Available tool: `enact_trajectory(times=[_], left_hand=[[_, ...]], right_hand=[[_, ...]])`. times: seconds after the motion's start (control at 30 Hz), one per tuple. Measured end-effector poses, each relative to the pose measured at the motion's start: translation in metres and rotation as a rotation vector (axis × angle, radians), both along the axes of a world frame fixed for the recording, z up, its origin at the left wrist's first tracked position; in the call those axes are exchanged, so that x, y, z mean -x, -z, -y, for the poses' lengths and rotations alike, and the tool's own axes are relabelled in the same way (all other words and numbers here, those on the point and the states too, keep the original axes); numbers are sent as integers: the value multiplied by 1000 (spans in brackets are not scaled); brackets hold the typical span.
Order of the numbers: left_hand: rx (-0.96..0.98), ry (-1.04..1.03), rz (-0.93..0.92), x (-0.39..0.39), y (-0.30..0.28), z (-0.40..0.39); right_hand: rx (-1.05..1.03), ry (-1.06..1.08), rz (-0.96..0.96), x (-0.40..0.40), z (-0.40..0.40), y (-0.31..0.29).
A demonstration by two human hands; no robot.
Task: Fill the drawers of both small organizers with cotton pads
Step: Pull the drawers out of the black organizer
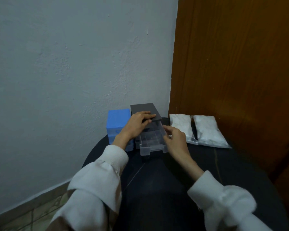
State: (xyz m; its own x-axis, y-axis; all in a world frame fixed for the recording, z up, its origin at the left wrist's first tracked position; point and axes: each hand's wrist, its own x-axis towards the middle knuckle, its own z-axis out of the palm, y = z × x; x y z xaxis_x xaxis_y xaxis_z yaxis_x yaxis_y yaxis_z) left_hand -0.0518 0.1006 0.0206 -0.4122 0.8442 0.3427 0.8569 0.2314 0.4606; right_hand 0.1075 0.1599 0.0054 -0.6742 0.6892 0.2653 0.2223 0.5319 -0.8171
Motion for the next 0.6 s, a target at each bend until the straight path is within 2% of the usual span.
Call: enact_trajectory(times=[0.27, 0.6], left_hand=[[-2, 4, -14, -1, 0, -2], [-74, -18, -89, -5, 8, -8]], right_hand=[[-71, 114, 64, -45, -8, 4], [38, 308, 134, -119, -50, 41]])
